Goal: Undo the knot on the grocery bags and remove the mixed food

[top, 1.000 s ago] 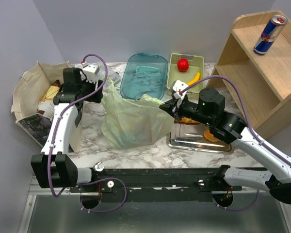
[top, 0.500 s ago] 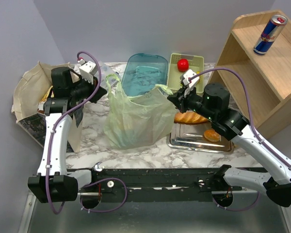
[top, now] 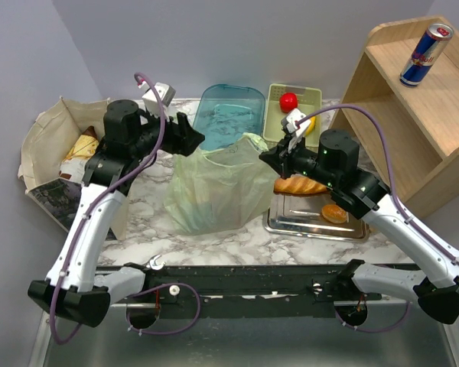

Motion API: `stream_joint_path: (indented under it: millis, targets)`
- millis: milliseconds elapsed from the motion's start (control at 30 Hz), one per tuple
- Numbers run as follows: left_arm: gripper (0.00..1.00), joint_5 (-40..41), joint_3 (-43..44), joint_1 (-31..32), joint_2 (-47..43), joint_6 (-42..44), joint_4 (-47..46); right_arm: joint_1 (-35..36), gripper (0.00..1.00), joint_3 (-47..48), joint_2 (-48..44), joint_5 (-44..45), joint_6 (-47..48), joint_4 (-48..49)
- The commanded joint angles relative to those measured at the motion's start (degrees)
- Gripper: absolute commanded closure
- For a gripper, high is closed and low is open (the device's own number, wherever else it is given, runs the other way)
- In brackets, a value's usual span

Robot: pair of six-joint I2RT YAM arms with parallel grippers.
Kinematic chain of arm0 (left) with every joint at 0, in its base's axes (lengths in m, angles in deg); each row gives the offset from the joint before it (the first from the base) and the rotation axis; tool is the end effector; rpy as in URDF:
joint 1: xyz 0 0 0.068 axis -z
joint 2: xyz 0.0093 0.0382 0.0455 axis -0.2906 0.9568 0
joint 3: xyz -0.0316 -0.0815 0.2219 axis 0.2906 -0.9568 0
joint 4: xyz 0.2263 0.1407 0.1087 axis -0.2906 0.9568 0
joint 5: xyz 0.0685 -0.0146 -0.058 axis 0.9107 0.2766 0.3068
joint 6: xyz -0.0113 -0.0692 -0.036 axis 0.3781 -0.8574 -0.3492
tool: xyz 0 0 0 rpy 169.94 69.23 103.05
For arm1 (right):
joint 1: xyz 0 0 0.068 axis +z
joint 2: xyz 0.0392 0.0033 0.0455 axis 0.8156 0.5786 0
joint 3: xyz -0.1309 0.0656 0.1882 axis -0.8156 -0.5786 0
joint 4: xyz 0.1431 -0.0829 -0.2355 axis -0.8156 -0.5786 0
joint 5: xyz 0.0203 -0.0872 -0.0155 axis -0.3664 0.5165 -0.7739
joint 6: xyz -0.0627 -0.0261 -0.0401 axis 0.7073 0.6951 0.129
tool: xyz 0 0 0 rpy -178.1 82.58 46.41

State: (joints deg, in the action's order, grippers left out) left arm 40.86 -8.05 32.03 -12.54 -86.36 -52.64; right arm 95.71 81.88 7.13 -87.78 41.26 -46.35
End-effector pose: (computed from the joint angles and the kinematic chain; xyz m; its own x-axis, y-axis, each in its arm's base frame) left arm 0.2782 -0.1077 0.4123 -0.3790 -0.0834 -0.9216 0.5993 0.7368 -0.3131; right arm 0.2340 0.2186 0.3728 -0.1046 -0.1552 -0.9823 -0.7764 0.6300 -0.0169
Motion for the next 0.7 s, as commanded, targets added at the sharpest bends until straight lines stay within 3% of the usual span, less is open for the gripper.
stream_joint_path:
  millis: [0, 200, 367, 667]
  targets:
    - [0.28, 13.39, 1.45, -0.02, 6.21, -8.13, -0.32, 0.07, 0.99, 0.81, 0.36, -1.62, -0.44, 2.26]
    - [0.08, 18.05, 6.07, 0.0, 14.55, -11.05, 1.19, 0.04, 0.99, 0.04, -0.11, -0.96, -0.44, 2.37]
    - [0.07, 18.71, 8.29, -0.23, 20.07, -12.42, 0.05, 0.07, 0.99, 0.0, -0.29, -0.64, -0.08, 2.17]
    - [0.09, 11.7, 9.41, -2.57, 27.29, -19.96, 3.31, -0.02, 0.99, 0.05, -0.95, 2.35, 0.78, 0.83]
